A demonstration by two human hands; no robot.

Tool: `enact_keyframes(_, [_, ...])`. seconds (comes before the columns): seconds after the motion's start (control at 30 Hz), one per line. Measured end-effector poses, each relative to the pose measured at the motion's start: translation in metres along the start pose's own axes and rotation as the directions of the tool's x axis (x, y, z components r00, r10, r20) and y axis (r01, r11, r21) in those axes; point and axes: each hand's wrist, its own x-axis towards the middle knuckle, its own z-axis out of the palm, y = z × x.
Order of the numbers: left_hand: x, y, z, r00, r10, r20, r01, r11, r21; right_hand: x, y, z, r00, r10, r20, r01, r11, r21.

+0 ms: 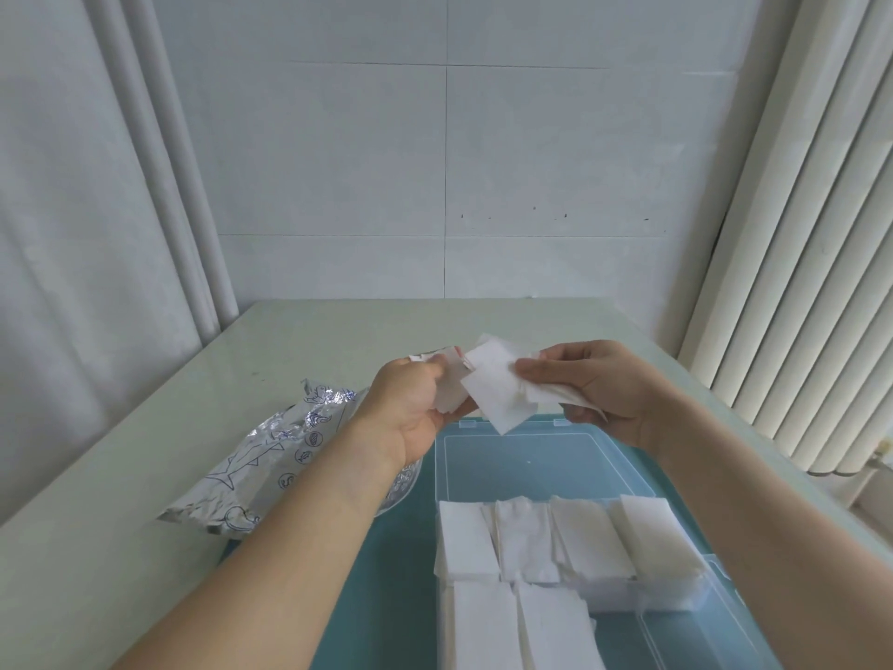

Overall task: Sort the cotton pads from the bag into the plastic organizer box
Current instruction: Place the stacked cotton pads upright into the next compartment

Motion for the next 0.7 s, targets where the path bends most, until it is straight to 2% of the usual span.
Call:
enact_keyframes(0.1, [0.002, -0.003, -0.002, 0.997, -0.061, -0.048, 0.057, 0.994, -0.098, 0.001, -0.002, -0.001, 1.000, 0.001, -0.024, 0.002, 0.994, 0.105])
enact_keyframes(0.2, [0.000, -0.005, 0.001, 0.994, -0.111, -0.009, 0.110, 0.990, -0.092, 0.001, -0.002, 0.002, 0.997, 0.000, -0.074, 0.012, 0.986, 0.166])
enact_keyframes(0.33, [-0.004, -0.005, 0.006, 0.954, -0.154, 0.257, 0.162, 0.987, -0.010, 0.000, 0.002, 0.008, 0.986, -0.014, -0.168, 0.031, 0.994, 0.101])
enact_keyframes(0.4, [-0.007, -0.005, 0.009, 0.941, -0.127, 0.315, 0.116, 0.992, 0.056, -0.002, 0.002, 0.010, 0.987, -0.027, -0.158, 0.033, 0.999, 0.035])
enact_keyframes(0.5, [-0.009, -0.009, 0.009, 0.958, -0.040, 0.284, 0.006, 0.993, 0.120, -0.006, 0.000, 0.012, 0.994, -0.037, -0.098, 0.031, 0.997, -0.065])
enact_keyframes(0.7, [-0.007, -0.006, 0.001, 0.955, 0.011, 0.296, -0.057, 0.988, 0.146, -0.009, -0.006, 0.004, 0.996, -0.026, -0.081, 0.015, 0.991, -0.132])
